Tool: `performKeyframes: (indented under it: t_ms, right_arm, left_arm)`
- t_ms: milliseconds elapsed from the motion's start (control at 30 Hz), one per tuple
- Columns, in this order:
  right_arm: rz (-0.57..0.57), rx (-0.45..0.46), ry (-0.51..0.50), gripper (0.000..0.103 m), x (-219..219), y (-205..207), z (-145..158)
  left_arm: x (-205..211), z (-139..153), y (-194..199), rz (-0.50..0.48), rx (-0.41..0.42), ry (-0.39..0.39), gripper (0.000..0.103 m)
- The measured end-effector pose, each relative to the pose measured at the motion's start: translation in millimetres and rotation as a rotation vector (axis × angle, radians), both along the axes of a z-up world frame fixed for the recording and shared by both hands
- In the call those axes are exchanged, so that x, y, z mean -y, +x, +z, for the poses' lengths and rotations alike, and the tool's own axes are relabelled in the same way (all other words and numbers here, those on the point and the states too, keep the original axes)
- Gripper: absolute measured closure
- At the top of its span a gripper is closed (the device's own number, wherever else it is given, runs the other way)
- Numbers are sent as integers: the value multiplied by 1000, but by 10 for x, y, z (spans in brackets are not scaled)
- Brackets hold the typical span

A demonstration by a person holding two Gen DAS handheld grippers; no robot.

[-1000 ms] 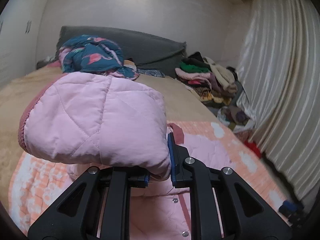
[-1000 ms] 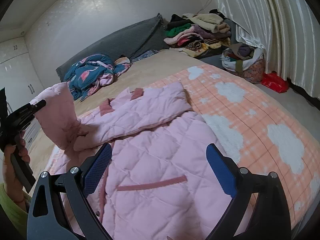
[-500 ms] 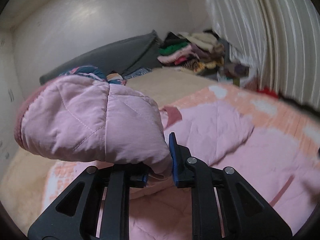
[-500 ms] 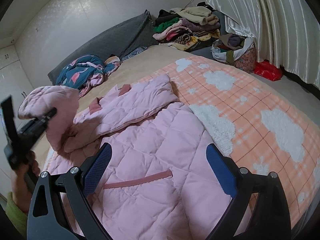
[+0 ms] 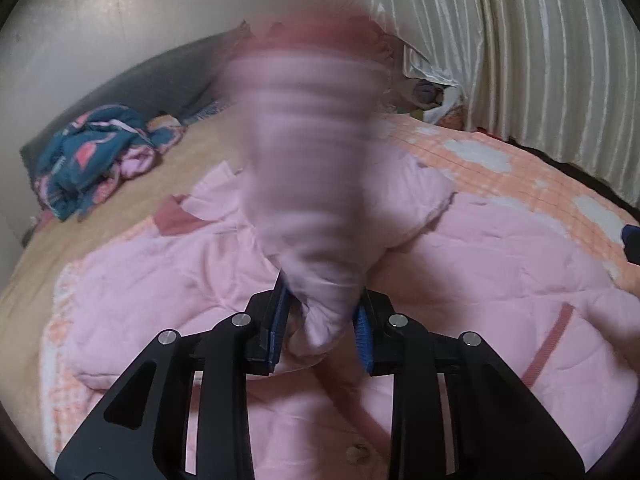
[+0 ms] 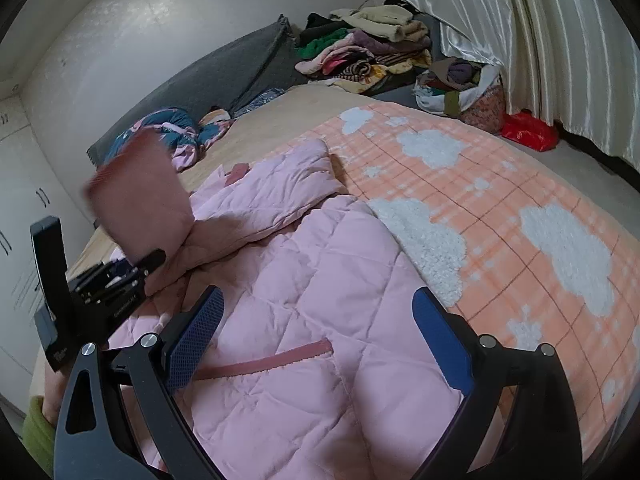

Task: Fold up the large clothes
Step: 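Lower the sleeve onto the jacket and open the left tool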

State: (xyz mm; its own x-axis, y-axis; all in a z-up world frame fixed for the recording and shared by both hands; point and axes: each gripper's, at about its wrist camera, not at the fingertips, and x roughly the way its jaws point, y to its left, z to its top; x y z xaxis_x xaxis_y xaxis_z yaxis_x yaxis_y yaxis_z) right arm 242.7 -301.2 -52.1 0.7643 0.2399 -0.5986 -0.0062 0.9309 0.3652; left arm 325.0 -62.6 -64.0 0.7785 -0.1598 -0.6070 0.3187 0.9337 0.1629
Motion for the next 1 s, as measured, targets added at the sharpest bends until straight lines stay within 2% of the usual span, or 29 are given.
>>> performKeyframes:
  t_ms: [67, 167, 200, 233, 267, 300, 367, 400, 533, 600, 767, 1000]
  right_arm:
    - [-8, -4, 6, 8, 29, -1, -5]
    - [-23, -1, 20, 8, 68, -17, 9]
    - [-26, 2, 24, 8, 78, -22, 16]
    - [-28, 3, 27, 8, 85, -27, 21]
    - [-29, 4, 31, 8, 91, -28, 26]
    - [-30, 4, 34, 8, 90, -27, 30]
    - [-31, 7, 39, 8, 90, -35, 33]
    - [-33, 7, 41, 8, 87, -38, 32]
    - [-32, -8, 64, 8, 77, -25, 20]
    - [-31, -7, 65, 8, 43, -13, 37]
    - [13, -23, 63, 8, -160, 99, 28]
    - [128, -90, 126, 8, -675, 403, -109]
  left_arm:
    - [34, -21, -5, -14, -15, -11, 75]
    - [118, -68, -62, -27, -28, 57, 72]
    - [120, -72, -86, -36, -35, 58, 65]
    - [114, -60, -104, -50, -45, 41, 48]
    - [107, -29, -130, -75, -59, 14, 41]
    - [140, -4, -155, -98, -60, 6, 38]
    - [200, 72, -240, -113, -17, 51, 34]
    - [208, 107, -271, -115, -6, 58, 28]
    - [131, 307, -318, -126, -10, -19, 13]
    - [65, 378, -310, -105, -2, -30, 10]
    - [-234, 468, -212, 7, -6, -18, 9]
    - [-800, 583, -70, 159, 11, -16, 9]
